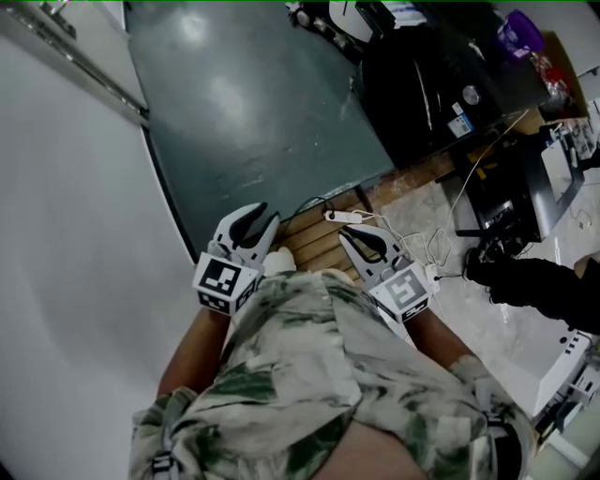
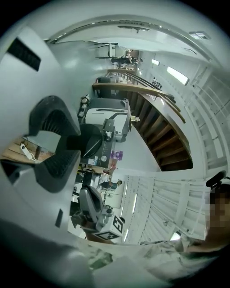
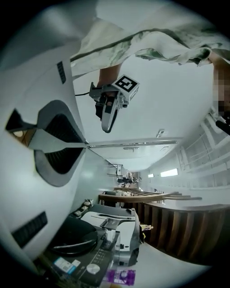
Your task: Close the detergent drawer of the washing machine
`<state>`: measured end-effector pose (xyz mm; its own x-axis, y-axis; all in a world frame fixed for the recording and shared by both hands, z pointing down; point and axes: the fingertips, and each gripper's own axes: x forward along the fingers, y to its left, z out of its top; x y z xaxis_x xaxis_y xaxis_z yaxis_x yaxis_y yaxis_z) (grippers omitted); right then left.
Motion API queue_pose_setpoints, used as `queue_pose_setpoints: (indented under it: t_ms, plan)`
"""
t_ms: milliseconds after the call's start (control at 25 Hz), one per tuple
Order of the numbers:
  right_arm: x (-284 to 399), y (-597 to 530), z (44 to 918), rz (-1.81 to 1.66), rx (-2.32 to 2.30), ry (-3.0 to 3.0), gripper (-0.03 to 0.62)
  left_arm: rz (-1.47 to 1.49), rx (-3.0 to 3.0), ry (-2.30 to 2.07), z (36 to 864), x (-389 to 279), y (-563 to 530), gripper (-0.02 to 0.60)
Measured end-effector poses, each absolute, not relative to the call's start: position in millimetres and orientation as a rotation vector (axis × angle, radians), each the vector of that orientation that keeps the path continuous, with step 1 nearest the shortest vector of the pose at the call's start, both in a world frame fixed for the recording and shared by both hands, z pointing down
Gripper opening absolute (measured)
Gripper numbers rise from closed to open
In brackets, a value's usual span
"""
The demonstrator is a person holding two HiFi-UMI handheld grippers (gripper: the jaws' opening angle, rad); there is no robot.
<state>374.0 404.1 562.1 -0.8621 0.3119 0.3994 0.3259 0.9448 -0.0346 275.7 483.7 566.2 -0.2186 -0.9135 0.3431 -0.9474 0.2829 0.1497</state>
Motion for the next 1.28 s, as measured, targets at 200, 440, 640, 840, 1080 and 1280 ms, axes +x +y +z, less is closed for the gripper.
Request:
queue_pose_setpoints:
  t_ms: [200, 440, 640, 840, 1080, 1280]
  plan:
    - [313, 425, 516, -0.037, -0.442, -2.702, 0.066, 0.183, 1.714, -2.197, 520, 220, 508, 0.098]
    - [291, 419, 546, -0.029, -0.480, -2.672, 0.057, 0.109, 1.661, -2.214, 504, 176, 514, 0.098]
    - [230, 414, 509, -0.018, -0.486, -2.617, 0.048, 0.102, 1.656, -2.207, 506, 136, 499, 0.098]
    - [165, 407, 516, 0.006, -0.521, -2.620, 0.044, 0.103, 1.616, -2.213, 518, 73, 490, 0.098]
    - [75, 366, 510, 0.005, -0.552, -2.607, 0.041, 0.133, 1.611, -2.206, 510, -11, 444, 0.098]
    - [7, 314, 478, 0.065, -0.576, -2.642, 0.040, 0.169, 1.632, -2.181, 473, -78, 380, 0.098]
